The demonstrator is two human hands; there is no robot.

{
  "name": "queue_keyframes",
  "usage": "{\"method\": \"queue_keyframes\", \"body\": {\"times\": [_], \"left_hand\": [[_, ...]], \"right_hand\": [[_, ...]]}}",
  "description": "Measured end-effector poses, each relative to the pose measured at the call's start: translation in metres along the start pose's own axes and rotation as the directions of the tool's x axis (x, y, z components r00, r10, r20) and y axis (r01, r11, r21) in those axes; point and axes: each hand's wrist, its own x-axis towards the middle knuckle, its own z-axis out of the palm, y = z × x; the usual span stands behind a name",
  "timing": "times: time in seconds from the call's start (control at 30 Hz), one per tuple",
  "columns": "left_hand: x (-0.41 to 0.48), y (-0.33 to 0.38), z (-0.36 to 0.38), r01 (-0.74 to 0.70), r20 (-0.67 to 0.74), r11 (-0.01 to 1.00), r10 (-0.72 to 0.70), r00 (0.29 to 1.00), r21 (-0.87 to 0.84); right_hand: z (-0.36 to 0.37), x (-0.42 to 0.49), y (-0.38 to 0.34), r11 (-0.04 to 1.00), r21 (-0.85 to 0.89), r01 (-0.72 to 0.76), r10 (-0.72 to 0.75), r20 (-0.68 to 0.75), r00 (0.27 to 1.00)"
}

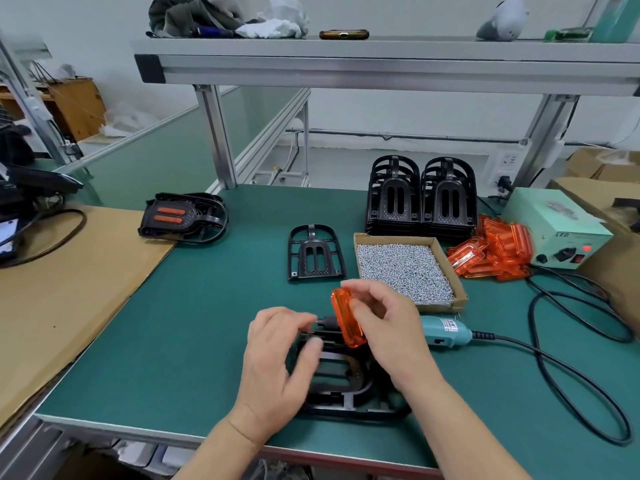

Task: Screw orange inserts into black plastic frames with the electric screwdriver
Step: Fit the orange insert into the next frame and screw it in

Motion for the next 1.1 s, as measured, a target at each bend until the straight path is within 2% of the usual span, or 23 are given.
{"method": "queue_keyframes", "body": {"times": [0.07, 0.17, 0.23, 0.4, 0.57, 0.73, 1.1], "left_hand": [[0.000, -0.003, -0.002, 0.113, -0.079, 0.990, -0.120, 0.990, -0.087], [0.003, -0.007, -0.004, 0.314, -0.157, 0.928, -0.347, 0.925, -0.198], [0.005, -0.010, -0.004, 0.375, -0.163, 0.908, -0.405, 0.900, -0.185], [0.007, -0.012, -0.004, 0.399, -0.135, 0.910, -0.412, 0.901, -0.112], [0.008, -0.014, -0.004, 0.440, -0.087, 0.887, -0.454, 0.887, -0.138], [0.009, -0.009, -0.005, 0.416, -0.034, 0.900, -0.423, 0.906, -0.130], [0.008, -0.016, -0.004, 0.377, 0.200, 0.919, -0.350, 0.915, -0.117]], "right_hand": [[-0.005, 0.008, -0.006, 0.992, -0.114, 0.044, -0.035, 0.075, 0.997], [-0.011, 0.015, -0.013, 0.957, -0.271, 0.100, -0.046, 0.198, 0.979], [-0.010, 0.015, -0.014, 0.929, -0.342, 0.143, -0.042, 0.285, 0.958], [0.006, 0.003, -0.011, 0.875, -0.393, 0.282, -0.065, 0.482, 0.874], [0.016, -0.003, -0.003, 0.746, -0.490, 0.450, -0.175, 0.508, 0.843], [0.022, -0.012, 0.007, 0.610, -0.552, 0.569, -0.269, 0.531, 0.804], [0.010, -0.010, 0.010, 0.696, -0.548, 0.464, -0.189, 0.484, 0.855]]}}
